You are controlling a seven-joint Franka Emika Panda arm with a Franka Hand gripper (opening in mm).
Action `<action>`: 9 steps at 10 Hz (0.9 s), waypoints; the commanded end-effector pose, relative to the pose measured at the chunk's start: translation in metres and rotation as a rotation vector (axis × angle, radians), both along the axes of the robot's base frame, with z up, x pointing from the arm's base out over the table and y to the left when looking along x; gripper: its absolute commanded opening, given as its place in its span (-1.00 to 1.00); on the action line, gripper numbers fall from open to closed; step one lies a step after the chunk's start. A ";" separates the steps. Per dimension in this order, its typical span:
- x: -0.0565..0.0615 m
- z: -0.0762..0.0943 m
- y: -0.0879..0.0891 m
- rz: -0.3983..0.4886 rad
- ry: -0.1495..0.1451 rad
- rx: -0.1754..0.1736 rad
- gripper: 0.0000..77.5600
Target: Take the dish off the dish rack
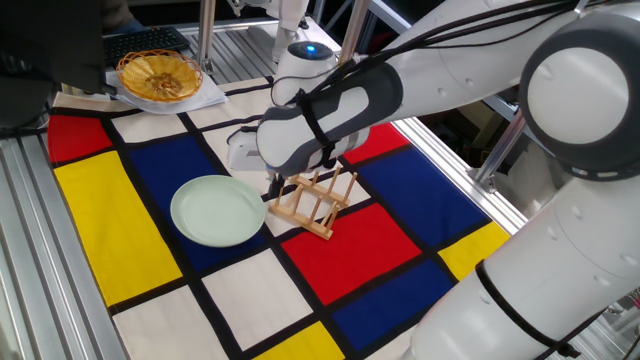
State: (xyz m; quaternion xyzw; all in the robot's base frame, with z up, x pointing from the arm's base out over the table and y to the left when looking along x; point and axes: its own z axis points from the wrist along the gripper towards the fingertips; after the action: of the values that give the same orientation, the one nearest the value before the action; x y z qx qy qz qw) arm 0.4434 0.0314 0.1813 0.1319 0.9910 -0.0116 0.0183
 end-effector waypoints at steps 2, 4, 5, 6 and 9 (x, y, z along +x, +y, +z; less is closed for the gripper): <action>0.012 0.021 -0.010 0.095 0.026 -0.018 -0.97; 0.016 0.024 -0.012 0.117 0.031 -0.012 -0.97; 0.016 0.024 -0.012 0.128 0.031 -0.017 -0.97; 0.016 0.025 -0.013 0.145 0.032 -0.019 -0.97; 0.017 0.026 -0.016 0.180 0.034 -0.008 -0.97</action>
State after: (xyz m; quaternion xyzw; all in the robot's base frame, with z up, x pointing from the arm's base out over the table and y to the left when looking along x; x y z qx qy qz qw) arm 0.4589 0.0166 0.2053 0.0480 0.9987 -0.0166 0.0026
